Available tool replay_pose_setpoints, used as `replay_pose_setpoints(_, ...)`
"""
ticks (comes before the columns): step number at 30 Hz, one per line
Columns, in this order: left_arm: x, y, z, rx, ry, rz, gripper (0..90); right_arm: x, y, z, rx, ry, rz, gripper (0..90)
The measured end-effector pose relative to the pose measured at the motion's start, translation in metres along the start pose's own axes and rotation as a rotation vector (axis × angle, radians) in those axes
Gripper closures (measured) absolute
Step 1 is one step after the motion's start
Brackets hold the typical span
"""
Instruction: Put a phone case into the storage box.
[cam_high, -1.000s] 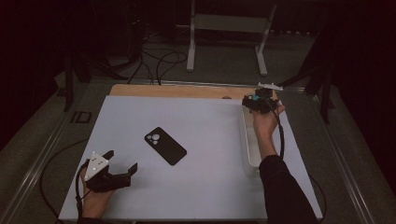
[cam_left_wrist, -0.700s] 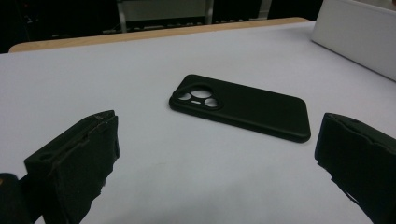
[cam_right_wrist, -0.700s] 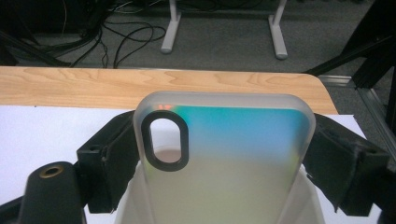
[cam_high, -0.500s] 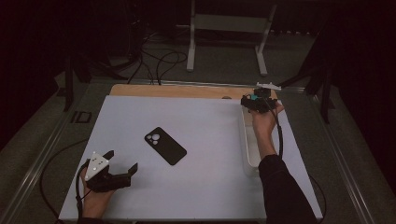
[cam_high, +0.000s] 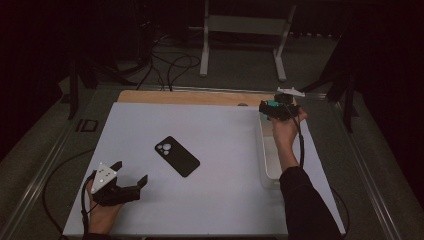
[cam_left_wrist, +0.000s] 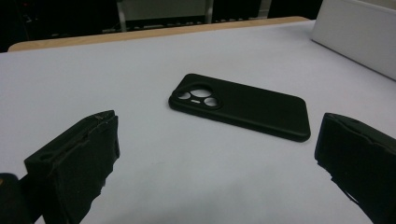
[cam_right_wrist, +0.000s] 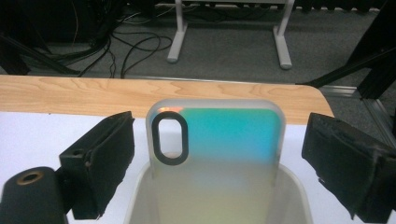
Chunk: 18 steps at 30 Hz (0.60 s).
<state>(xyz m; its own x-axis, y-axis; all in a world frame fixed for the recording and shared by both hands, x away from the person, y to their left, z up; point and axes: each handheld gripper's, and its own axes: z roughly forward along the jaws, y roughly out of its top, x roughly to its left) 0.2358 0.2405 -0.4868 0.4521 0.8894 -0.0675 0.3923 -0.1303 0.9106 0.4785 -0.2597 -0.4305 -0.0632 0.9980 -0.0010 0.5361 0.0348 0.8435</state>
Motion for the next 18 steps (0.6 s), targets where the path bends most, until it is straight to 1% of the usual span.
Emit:
replay_pose_setpoints(5,0.000,0.000,0.000,0.002,0.000,0.001,0.4,-0.002,0.004,-0.009,-0.017,0.018,-0.005,9.8)
replay_pose_setpoints(10,-0.001,0.000,0.001,0.003,0.000,0.003,0.4,-0.004,0.006,-0.017,-0.026,0.021,-0.024,9.7)
replay_pose_setpoints(14,-0.001,0.000,0.001,0.003,-0.001,0.002,0.4,-0.004,0.008,-0.024,-0.036,0.035,-0.038,9.7)
replay_pose_setpoints(18,-0.001,0.000,0.000,0.002,0.000,0.002,0.4,0.000,0.009,-0.033,-0.034,0.065,-0.059,9.7)
